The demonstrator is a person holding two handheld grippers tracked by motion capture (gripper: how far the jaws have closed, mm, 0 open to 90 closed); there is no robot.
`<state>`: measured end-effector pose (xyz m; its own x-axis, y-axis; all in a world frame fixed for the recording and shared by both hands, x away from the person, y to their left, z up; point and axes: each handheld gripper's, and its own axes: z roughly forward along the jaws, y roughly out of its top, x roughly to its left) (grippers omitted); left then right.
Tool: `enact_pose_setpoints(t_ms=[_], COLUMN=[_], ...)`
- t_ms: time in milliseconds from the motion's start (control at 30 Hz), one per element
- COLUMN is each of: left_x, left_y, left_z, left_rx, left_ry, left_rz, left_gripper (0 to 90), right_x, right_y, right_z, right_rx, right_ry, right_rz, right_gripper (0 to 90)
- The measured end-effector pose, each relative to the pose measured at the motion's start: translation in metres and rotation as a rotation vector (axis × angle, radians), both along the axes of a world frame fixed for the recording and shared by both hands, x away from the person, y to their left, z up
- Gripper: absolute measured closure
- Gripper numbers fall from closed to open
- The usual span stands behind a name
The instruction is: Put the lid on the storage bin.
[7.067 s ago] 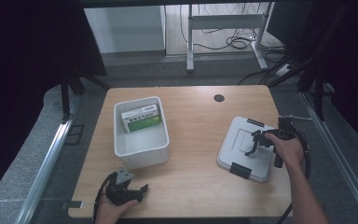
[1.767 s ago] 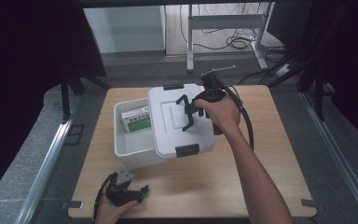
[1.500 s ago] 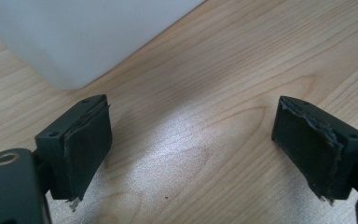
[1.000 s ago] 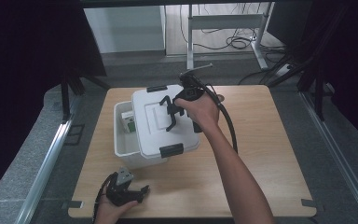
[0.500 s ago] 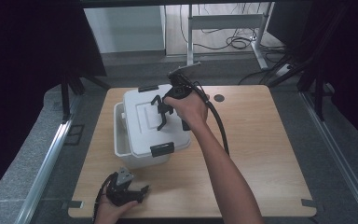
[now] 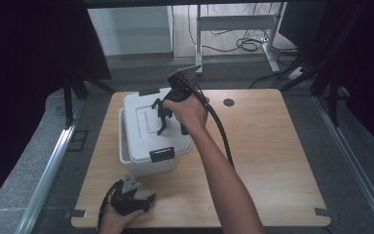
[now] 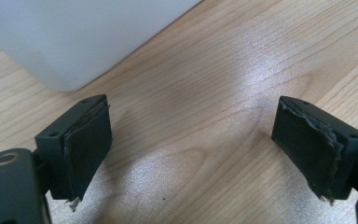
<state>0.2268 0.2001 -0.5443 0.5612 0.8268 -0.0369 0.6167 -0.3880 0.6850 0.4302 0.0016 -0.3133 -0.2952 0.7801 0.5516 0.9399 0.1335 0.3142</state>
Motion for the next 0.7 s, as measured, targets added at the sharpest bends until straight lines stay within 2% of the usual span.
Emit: enact_pose_setpoints(t_ms=[700], left_x=[0.000], left_y=[0.000], left_z=[0.000], left_rx=[0.008], left_ry=[0.000], left_rz=[-0.012], left_gripper=[11.9], right_x=[0.016], right_y=[0.032], right_z=[-0.015], right_rx=[-0.020], right_ry=[0.039], right_rz=[-0.007], right_gripper=[84.8])
